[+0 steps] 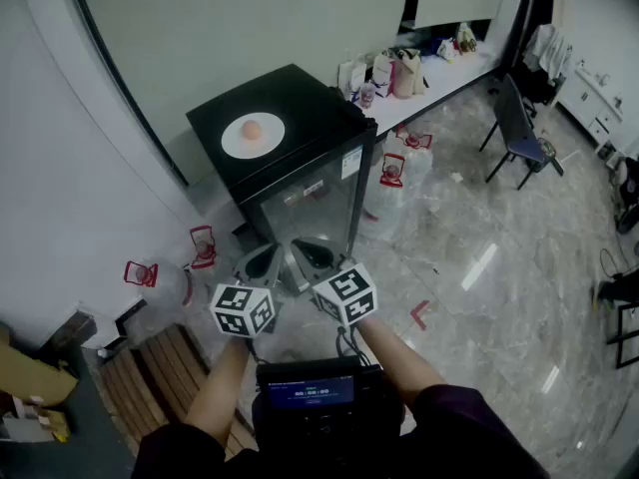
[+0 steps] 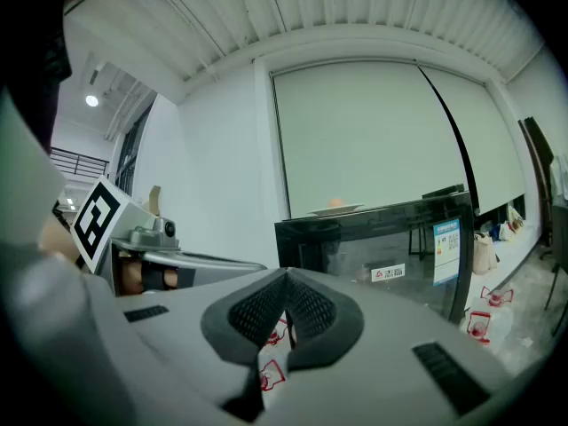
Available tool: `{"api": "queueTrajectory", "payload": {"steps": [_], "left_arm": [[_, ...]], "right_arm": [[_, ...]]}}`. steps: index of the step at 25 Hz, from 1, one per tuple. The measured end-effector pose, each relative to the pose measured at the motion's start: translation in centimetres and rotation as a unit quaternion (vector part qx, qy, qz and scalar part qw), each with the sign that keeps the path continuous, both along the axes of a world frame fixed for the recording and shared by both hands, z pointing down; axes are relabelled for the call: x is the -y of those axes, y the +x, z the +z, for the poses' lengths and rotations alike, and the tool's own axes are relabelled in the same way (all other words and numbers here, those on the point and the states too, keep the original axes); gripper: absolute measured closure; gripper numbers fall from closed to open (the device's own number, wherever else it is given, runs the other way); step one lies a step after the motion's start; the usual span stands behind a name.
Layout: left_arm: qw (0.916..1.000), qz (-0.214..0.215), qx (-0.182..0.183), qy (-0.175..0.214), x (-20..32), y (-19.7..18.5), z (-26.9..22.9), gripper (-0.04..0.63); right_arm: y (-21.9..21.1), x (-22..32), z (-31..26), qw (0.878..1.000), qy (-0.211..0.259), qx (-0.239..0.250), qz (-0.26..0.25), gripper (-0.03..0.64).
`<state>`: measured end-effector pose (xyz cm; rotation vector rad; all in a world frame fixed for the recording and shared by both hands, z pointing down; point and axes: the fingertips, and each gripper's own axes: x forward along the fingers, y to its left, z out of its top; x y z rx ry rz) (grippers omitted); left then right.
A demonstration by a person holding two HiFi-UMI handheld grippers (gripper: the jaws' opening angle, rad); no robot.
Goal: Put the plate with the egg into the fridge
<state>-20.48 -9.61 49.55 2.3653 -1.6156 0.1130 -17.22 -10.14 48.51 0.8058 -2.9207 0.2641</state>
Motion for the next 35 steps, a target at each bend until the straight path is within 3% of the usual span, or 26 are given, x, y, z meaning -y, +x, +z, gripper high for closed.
{"api": "queueTrajectory", "payload": {"steps": [22,27,35], "left_arm": [[0.9999,-0.001,0.001,-0.010,2.2,-2.1,0.8,0.588],[0.9986,-0.029,0.040,-0.016,2.5,-4.3,2.7,0.586],[0.9926,-0.022,0.106,-0.055,3.5,-8.5,9.2,0.584]], "right_arm": [[-1.3,1.8,-0.1,1.000,0.024,0.006,0.008,0.609],[-0.9,2.5,0.4,0.999,0.025,0.011,0.033,0.607],[-1.5,1.8,1.7,0.998,0.009,0.002,0.058,0.607]]}}
